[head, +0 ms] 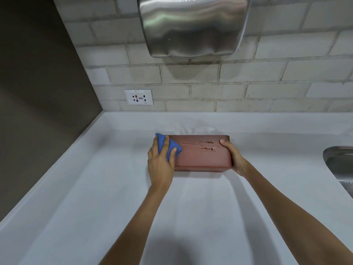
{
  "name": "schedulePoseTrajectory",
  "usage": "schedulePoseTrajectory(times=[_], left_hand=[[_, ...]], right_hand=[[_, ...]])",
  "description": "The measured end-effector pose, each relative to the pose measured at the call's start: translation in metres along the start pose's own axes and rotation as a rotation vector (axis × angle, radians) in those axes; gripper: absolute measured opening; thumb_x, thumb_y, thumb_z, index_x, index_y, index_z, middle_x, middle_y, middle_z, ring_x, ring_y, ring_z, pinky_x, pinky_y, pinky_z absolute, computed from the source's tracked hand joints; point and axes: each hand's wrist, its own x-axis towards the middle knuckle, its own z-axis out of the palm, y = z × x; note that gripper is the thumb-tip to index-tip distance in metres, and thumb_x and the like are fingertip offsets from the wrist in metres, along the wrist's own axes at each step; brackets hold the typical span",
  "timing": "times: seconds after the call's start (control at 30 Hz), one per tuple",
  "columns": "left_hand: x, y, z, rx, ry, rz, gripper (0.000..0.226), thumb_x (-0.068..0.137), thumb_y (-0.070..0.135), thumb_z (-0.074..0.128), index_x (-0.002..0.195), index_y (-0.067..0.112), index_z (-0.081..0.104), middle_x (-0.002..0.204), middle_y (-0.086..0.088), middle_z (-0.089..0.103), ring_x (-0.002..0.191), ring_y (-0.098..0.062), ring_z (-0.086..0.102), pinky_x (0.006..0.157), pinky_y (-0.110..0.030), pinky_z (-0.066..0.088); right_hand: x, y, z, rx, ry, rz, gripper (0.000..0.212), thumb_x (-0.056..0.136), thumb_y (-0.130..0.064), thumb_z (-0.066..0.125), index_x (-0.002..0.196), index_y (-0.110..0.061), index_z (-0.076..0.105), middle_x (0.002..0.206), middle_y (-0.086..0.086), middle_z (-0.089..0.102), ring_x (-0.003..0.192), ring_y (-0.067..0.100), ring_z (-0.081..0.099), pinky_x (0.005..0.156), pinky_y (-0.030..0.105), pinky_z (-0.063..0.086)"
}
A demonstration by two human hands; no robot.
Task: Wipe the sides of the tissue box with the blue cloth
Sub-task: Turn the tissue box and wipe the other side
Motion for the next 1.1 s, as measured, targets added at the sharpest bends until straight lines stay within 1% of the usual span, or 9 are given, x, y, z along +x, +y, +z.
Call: schedulePoseTrajectory(times=[0.2,0.3,0.4,0.57,0.63,0.77,0.87,0.97,1.1], left_hand=[[0.013,0.014,0.01,0.134,-0.025,0.085,0.046,0.096,0.03,0.05,0.139,0.017,0.046,0.153,-0.015,0.033,0.132,-0.036,0.039,0.111,-0.042,0.035],[-0.021,-0.003,0.001,0.203,-0.018,0.26,0.045,0.091,0.036,0.052,0.128,0.011,0.059,0.139,-0.019,0.052,0.122,-0.043,0.051,0.101,-0.049,0.043],[-0.031,-0.017,-0.011,0.23,-0.056,0.354,0.051,0.09,0.042,0.044,0.125,0.01,0.061,0.134,-0.017,0.057,0.118,-0.042,0.056,0.097,-0.05,0.047],[0.02,0.008,0.001,0.178,-0.056,0.204,0.042,0.093,0.028,0.055,0.133,0.013,0.054,0.147,-0.015,0.042,0.128,-0.039,0.043,0.109,-0.044,0.036],[0.027,0.018,0.008,0.19,-0.072,0.222,0.043,0.093,0.029,0.055,0.133,0.013,0.054,0.147,-0.015,0.043,0.131,-0.038,0.04,0.111,-0.045,0.034],[0.003,0.007,0.002,0.245,-0.108,0.439,0.044,0.083,0.028,0.064,0.123,0.01,0.063,0.132,-0.018,0.058,0.119,-0.042,0.054,0.1,-0.051,0.045],[-0.009,-0.017,-0.011,0.313,-0.167,0.611,0.044,0.084,0.038,0.059,0.119,0.012,0.066,0.129,-0.016,0.062,0.114,-0.039,0.06,0.095,-0.05,0.05],[0.006,-0.013,-0.012,0.289,-0.13,0.541,0.039,0.085,0.031,0.062,0.117,0.01,0.067,0.127,-0.019,0.062,0.112,-0.041,0.06,0.094,-0.05,0.05],[0.026,0.024,0.005,0.216,-0.095,0.435,0.039,0.085,0.021,0.066,0.121,0.007,0.064,0.132,-0.021,0.057,0.117,-0.045,0.053,0.1,-0.052,0.044]], right_hand=[[-0.002,-0.003,0.0,-0.007,0.016,0.0,0.087,0.051,-0.07,0.063,0.122,-0.02,0.062,0.125,0.013,0.064,0.119,0.032,0.057,0.107,0.049,0.041],[-0.001,-0.004,0.001,0.001,0.014,-0.002,0.086,0.051,-0.07,0.063,0.121,-0.02,0.062,0.126,0.013,0.064,0.119,0.032,0.057,0.107,0.05,0.041],[-0.001,-0.004,0.0,0.002,0.012,0.0,0.088,0.05,-0.07,0.064,0.122,-0.019,0.061,0.126,0.013,0.063,0.12,0.032,0.056,0.107,0.05,0.041],[-0.001,-0.003,0.0,-0.011,0.006,0.013,0.088,0.05,-0.072,0.066,0.121,-0.02,0.062,0.124,0.012,0.065,0.117,0.031,0.059,0.106,0.051,0.041],[0.0,-0.003,-0.001,-0.011,0.017,0.017,0.087,0.05,-0.072,0.066,0.119,-0.02,0.062,0.123,0.012,0.065,0.116,0.032,0.059,0.106,0.051,0.042],[0.001,-0.004,-0.005,-0.005,0.03,0.019,0.086,0.05,-0.071,0.065,0.119,-0.02,0.063,0.123,0.013,0.065,0.117,0.033,0.059,0.106,0.051,0.041],[0.001,-0.004,-0.006,-0.009,0.015,0.019,0.088,0.05,-0.07,0.066,0.123,-0.02,0.06,0.126,0.013,0.063,0.119,0.032,0.057,0.106,0.051,0.041],[0.001,-0.004,-0.006,-0.006,0.006,0.016,0.086,0.053,-0.068,0.065,0.124,-0.019,0.059,0.126,0.012,0.063,0.119,0.032,0.057,0.106,0.051,0.041],[0.001,-0.003,-0.005,-0.005,0.009,0.015,0.077,0.062,-0.064,0.062,0.124,-0.018,0.059,0.126,0.014,0.063,0.119,0.033,0.057,0.106,0.052,0.041]])
